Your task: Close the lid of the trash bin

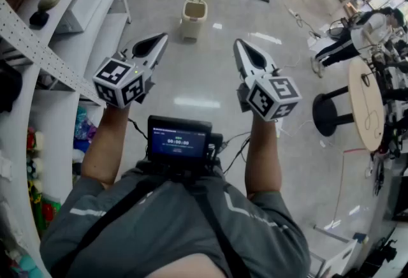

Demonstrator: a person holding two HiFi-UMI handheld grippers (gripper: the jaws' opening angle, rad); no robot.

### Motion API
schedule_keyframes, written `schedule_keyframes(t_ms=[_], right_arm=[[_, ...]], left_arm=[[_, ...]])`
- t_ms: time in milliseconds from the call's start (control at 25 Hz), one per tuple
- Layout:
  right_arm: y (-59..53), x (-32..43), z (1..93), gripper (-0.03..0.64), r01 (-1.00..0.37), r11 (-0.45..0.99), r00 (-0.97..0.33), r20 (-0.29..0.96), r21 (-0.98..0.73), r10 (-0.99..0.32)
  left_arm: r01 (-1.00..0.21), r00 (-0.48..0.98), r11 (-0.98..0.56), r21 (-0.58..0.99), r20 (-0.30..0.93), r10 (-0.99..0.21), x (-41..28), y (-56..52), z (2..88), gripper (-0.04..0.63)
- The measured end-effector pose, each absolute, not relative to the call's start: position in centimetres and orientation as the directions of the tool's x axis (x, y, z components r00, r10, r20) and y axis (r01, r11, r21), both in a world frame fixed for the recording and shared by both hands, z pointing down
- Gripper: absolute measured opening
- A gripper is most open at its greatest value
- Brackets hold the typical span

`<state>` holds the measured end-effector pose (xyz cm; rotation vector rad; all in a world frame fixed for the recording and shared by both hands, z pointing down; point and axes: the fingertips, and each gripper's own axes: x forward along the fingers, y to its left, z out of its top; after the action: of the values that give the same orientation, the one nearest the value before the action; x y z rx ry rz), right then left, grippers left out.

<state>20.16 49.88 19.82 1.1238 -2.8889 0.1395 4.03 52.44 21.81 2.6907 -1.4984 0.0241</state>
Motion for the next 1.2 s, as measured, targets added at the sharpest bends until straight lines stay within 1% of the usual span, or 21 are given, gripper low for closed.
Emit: schedule_keyframes(t_ms=[320,520,680,800,1040,1200], right_arm=[[49.9,19.9,19.6,0.009,-0.681,0.730,-0.732,0.073,-0.061,-0.677],[50.1,19.9,18.9,0.011,-0.706,0.709,-0.706,0.082,-0.004,-0.703],[50.1,20.1,18.5,0.011,-0.706,0.706,-0.708,0.069,-0.058,-0.703],[50.0,20.3,18.8,0.011,-0.719,0.693,-0.694,0.083,-0.046,-0.715],[50.7,15.1,19.8,0.011,-0.736,0.677,-0.675,0.105,-0.020,-0.730],[50.7,13.6,20.8,0.011,-0.751,0.660,-0.656,0.120,-0.008,-0.745]], left_arm=[[-0.851,0.522,-0.520,0.069,0.016,-0.853,3.2,52.0,21.6,-0.005],[-0.846,0.531,-0.529,0.073,0.010,-0.848,3.5,52.1,21.4,-0.005],[-0.844,0.532,-0.531,0.081,0.003,-0.846,3.4,52.1,21.4,-0.005],[-0.842,0.535,-0.532,0.088,0.006,-0.845,3.3,52.1,21.6,-0.005],[-0.824,0.559,-0.554,0.121,0.014,-0.829,-1.5,52.1,23.1,-0.005],[-0.805,0.584,-0.579,0.129,0.005,-0.812,-3.0,51.4,24.2,-0.005]])
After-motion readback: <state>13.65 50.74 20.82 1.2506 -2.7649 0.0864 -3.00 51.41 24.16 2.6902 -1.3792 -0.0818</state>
